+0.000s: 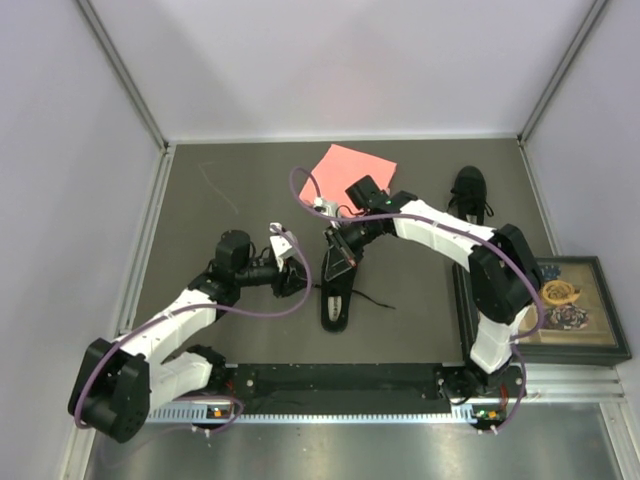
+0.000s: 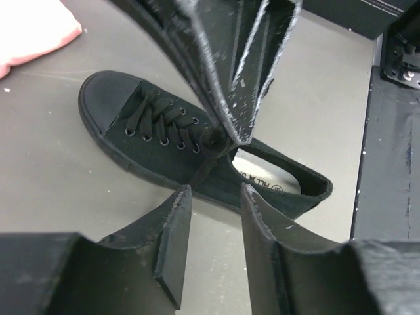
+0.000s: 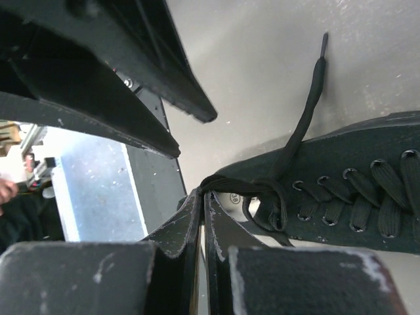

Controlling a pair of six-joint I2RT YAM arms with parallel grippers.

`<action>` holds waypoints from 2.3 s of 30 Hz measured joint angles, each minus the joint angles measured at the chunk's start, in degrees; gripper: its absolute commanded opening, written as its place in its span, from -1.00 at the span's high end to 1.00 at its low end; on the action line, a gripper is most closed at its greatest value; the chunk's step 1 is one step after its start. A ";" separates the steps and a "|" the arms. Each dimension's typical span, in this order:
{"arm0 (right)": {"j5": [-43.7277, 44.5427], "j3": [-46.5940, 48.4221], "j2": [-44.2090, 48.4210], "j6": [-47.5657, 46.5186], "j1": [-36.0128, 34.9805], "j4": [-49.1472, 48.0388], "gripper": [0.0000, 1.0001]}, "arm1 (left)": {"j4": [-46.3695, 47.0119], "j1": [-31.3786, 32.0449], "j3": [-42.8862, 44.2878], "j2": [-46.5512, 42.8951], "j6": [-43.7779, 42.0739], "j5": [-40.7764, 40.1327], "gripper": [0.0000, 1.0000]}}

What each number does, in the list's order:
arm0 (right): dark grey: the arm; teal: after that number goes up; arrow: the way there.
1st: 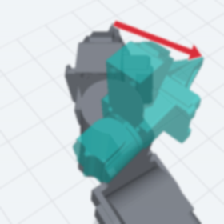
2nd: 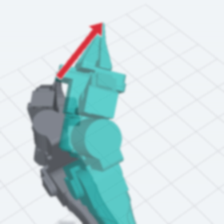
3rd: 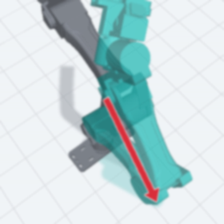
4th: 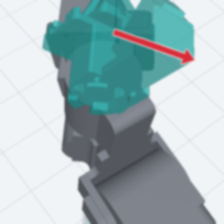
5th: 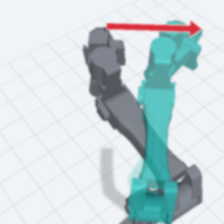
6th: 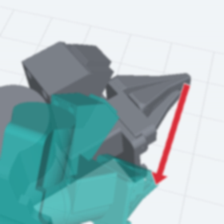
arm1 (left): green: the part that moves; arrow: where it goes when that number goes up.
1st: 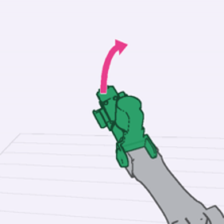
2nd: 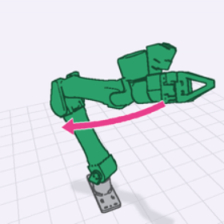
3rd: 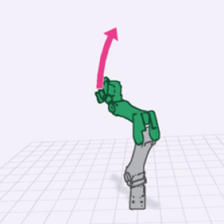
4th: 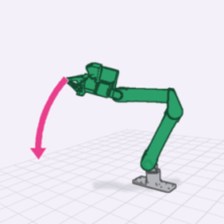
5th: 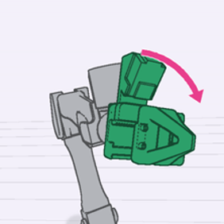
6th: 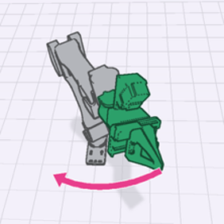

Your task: Tie the shoes

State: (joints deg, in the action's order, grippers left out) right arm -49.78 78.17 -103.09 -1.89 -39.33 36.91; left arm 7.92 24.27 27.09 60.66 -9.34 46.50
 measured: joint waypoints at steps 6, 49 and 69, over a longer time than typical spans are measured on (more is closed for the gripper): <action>-0.92 1.90 -2.62 0.92 -0.26 -0.09 1.00 | -1.33 0.00 -0.35 -1.70 -3.23 0.63 0.33; 7.13 -7.26 10.54 -6.95 3.76 2.62 0.29 | -15.87 -0.02 1.01 -9.99 -15.63 -2.27 0.24; 16.28 -21.16 12.13 -15.54 -1.11 -10.29 0.26 | -14.16 -0.02 1.62 -7.74 -3.98 -2.97 0.11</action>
State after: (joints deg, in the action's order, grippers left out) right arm -33.50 57.01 -90.96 -17.43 -40.45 26.61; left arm -6.24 24.25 28.71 52.93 -13.32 43.53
